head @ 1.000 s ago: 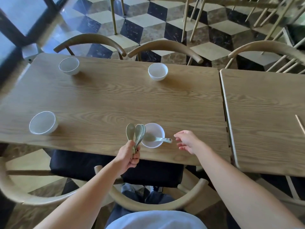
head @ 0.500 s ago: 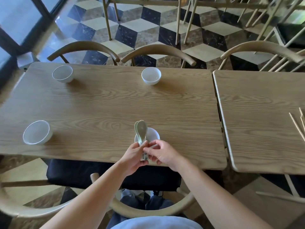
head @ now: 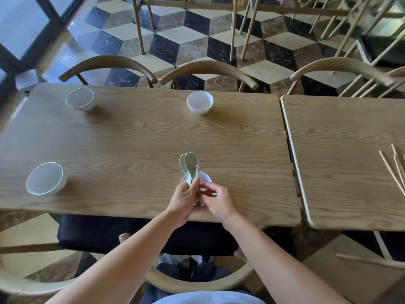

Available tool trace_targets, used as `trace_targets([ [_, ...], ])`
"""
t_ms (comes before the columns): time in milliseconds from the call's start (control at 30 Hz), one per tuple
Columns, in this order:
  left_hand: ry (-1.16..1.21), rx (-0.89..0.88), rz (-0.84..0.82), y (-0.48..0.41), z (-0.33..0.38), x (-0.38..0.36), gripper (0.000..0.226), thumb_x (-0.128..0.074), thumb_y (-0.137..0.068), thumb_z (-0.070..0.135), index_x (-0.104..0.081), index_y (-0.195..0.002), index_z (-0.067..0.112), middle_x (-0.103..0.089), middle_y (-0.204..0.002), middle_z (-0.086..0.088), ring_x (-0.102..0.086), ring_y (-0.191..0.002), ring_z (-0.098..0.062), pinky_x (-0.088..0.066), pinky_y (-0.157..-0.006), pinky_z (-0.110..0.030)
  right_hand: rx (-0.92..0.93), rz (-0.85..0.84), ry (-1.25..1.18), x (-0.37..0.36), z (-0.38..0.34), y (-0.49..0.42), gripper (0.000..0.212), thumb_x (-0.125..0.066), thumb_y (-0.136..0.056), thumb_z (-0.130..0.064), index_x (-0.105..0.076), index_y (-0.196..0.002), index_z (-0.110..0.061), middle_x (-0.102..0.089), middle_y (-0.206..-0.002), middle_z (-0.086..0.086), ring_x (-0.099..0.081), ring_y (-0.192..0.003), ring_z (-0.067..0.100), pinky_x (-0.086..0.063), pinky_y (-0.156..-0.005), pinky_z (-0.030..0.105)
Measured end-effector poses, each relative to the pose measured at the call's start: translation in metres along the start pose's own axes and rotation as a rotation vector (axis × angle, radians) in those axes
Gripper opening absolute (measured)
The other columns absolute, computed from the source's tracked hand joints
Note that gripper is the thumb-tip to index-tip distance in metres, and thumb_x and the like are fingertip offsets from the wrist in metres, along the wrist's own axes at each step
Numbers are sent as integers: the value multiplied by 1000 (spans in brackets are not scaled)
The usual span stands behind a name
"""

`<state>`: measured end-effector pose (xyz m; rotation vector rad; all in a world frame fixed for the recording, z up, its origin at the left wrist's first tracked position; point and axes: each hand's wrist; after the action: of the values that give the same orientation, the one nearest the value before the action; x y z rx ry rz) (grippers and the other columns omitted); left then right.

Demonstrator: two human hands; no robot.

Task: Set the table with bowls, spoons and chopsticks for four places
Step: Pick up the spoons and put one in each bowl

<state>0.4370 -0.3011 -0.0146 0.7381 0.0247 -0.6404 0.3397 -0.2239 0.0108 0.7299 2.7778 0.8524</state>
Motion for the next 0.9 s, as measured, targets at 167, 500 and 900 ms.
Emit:
trace_targets([
  [167,-144,-90,178,-13,12,-9,43,-51,-103,42,-61,-97,0,-72,-94,-24,-75,-83,-33,-63,-64,-47,-28,56,-258,-8,-5,-4,24,-73,-86,-4,-77,-99,-24,-79,-91,-2,-75,-86,8,-61,-72,27],
  [500,-440,-253,502,-39,47,-31,50,-47,-100,54,-53,-73,12,-63,-73,0,-60,-67,-13,-39,-49,-13,-55,113,-449,-2,-43,-36,15,-68,-86,5,-72,-97,-6,-74,-77,7,-72,-65,14,-57,-53,26],
  [900,-370,-161,666,-97,91,-57,43,-43,-103,51,-48,-73,20,-53,-74,6,-54,-82,-24,-32,-67,-23,-60,109,-298,12,-72,-120,9,-67,-92,-6,-63,-85,-10,-68,-73,3,-60,-52,7,-46,-43,18],
])
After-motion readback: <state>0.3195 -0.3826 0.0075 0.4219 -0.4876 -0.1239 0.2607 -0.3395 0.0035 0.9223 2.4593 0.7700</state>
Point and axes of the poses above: each hand's wrist, its own y-axis away from the middle knuckle, its own x-axis out of the back of the hand, z = x × y
